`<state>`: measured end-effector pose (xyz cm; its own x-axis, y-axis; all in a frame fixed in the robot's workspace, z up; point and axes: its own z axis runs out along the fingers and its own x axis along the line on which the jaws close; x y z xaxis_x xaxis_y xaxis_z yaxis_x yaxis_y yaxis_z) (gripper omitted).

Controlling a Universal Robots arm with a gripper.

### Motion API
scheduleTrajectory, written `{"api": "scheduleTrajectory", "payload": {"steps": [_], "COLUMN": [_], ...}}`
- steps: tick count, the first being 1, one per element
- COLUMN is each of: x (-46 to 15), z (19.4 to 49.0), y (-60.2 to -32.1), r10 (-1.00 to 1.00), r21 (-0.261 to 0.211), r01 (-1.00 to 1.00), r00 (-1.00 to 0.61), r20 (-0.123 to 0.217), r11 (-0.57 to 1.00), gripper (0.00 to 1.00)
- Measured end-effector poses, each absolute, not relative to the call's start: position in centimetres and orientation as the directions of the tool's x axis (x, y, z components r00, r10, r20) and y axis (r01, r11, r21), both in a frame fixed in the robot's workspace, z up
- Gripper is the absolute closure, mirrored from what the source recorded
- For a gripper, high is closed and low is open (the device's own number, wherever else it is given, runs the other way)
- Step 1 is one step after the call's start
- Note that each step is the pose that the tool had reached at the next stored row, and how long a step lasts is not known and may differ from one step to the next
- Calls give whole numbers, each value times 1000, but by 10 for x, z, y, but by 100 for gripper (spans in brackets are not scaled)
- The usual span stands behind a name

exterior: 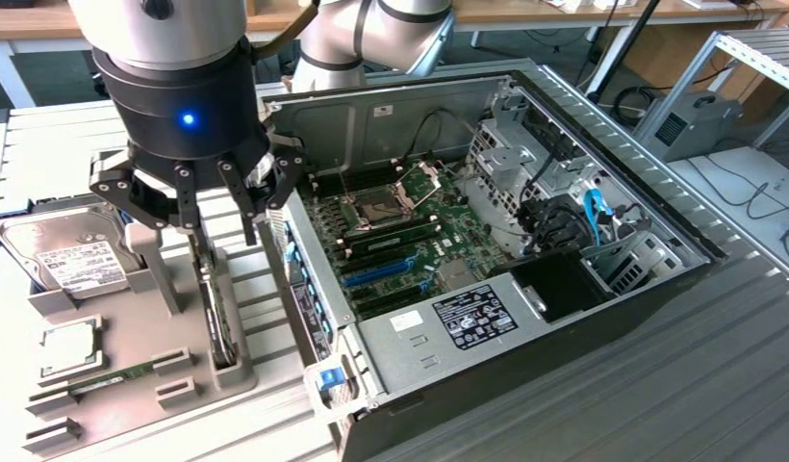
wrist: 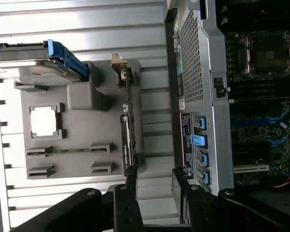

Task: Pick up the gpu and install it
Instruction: 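Pick up the gpu and move the gpu toward the slot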

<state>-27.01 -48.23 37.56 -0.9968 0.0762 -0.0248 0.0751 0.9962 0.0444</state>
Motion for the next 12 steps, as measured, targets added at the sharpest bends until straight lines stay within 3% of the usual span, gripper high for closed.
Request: {"api": "scheduleTrajectory", "payload": {"steps": [12], "x": [-270], "z": [371], "y": [-482], "r10": [76], "r21": [44], "r01": [75], "r00": [-997], "r20": [-25], "r11": [996], "gripper": [58]}}
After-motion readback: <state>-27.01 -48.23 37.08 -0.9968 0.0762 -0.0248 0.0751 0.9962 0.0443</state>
